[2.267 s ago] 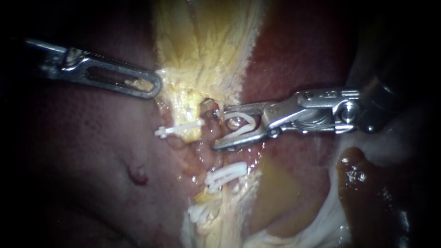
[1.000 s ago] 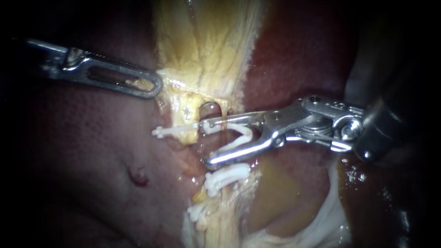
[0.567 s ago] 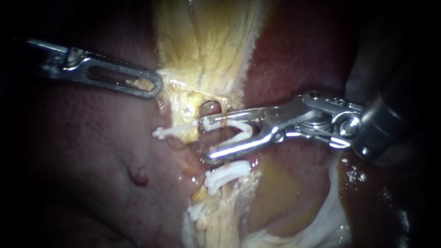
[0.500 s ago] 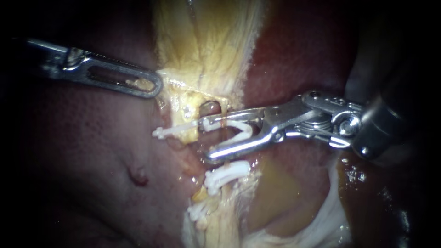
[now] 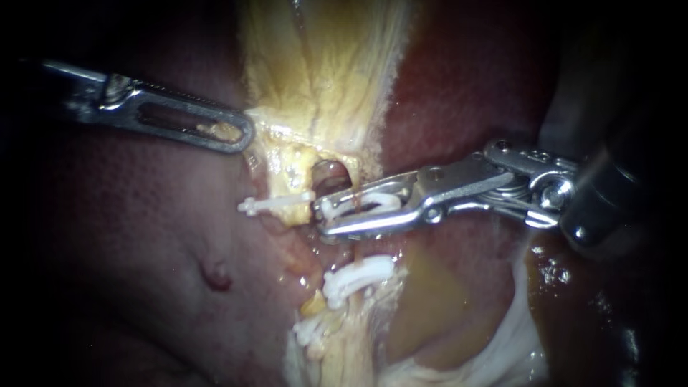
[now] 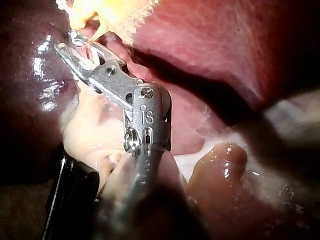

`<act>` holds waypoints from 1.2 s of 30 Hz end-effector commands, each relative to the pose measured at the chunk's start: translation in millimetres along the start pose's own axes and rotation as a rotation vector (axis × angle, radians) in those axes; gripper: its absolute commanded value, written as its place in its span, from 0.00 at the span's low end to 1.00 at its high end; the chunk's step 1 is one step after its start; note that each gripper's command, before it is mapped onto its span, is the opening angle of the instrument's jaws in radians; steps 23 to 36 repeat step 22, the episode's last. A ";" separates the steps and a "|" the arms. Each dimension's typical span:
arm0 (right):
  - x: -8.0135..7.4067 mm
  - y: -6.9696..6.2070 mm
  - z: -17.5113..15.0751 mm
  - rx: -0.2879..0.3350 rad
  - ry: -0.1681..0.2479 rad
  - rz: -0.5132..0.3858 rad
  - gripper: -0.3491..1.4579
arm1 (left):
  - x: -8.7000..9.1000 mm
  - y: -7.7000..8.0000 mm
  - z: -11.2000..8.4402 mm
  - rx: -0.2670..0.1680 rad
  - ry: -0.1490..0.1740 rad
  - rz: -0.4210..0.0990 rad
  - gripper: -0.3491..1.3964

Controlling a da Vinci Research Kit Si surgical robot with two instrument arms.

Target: Clipping third clip right tube

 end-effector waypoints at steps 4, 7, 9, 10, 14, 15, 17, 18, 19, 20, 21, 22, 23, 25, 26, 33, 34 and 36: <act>-0.1 0.0 -0.4 0.003 0.002 0.005 0.00 | 0.0 0.0 0.0 -0.001 0.000 0.000 0.00; -0.4 -0.1 -0.8 0.002 0.003 0.046 0.00 | 0.0 0.0 0.0 -0.001 0.000 0.000 0.00; -0.5 -0.2 -0.9 -0.003 -0.015 0.048 0.00 | 0.0 0.0 0.0 -0.001 0.000 0.000 0.00; -0.6 -0.2 -0.9 -0.010 -0.032 0.049 0.00 | 0.0 0.0 0.0 -0.001 0.000 0.000 0.00; -0.7 -0.1 -0.9 -0.010 -0.035 0.049 0.00 | 0.0 0.0 0.0 -0.001 0.000 0.000 0.00; -0.7 0.0 -0.9 -0.010 -0.035 0.049 0.00 | 0.0 0.0 0.0 -0.001 0.000 0.000 0.00; -0.8 0.1 -1.0 -0.009 -0.036 0.049 0.00 | 0.0 0.0 0.0 -0.001 0.000 0.000 0.00; -0.8 0.1 -1.0 -0.009 -0.036 0.049 0.00 | 0.0 0.0 0.0 -0.001 0.000 0.000 0.00; -0.8 0.1 -1.1 -0.009 -0.036 0.049 0.00 | 0.0 0.0 0.0 -0.001 0.000 0.000 0.00; -0.8 0.1 -1.1 -0.008 -0.036 0.049 0.00 | 0.0 0.0 0.0 -0.001 0.000 0.000 0.00; -0.8 0.1 -1.1 -0.008 -0.036 0.048 0.00 | 0.0 0.1 0.0 -0.001 0.000 0.000 0.00; -0.8 0.2 -1.1 -0.007 -0.036 0.048 0.00 | 0.0 0.1 0.0 -0.001 0.000 0.000 0.00; -0.8 0.2 -1.1 -0.007 -0.036 0.048 0.00 | 0.0 0.1 0.0 -0.001 0.000 0.000 0.00; -0.8 0.2 -1.1 -0.007 -0.036 0.048 0.00 | 0.0 0.1 0.0 -0.001 0.000 0.000 0.00; -0.8 0.2 -1.1 -0.007 -0.036 0.048 0.00 | 0.0 0.1 0.0 -0.001 0.000 0.000 0.00; -0.8 0.2 -1.1 -0.007 -0.036 0.048 0.00 | 0.0 0.1 0.0 -0.001 0.000 0.000 0.00; -0.8 0.2 -1.1 -0.007 -0.036 0.048 0.00 | 0.0 0.1 0.0 -0.001 0.000 0.000 0.00; -0.8 0.2 -1.1 -0.007 -0.036 0.048 0.00 | 0.0 0.1 0.0 -0.001 0.000 0.000 0.00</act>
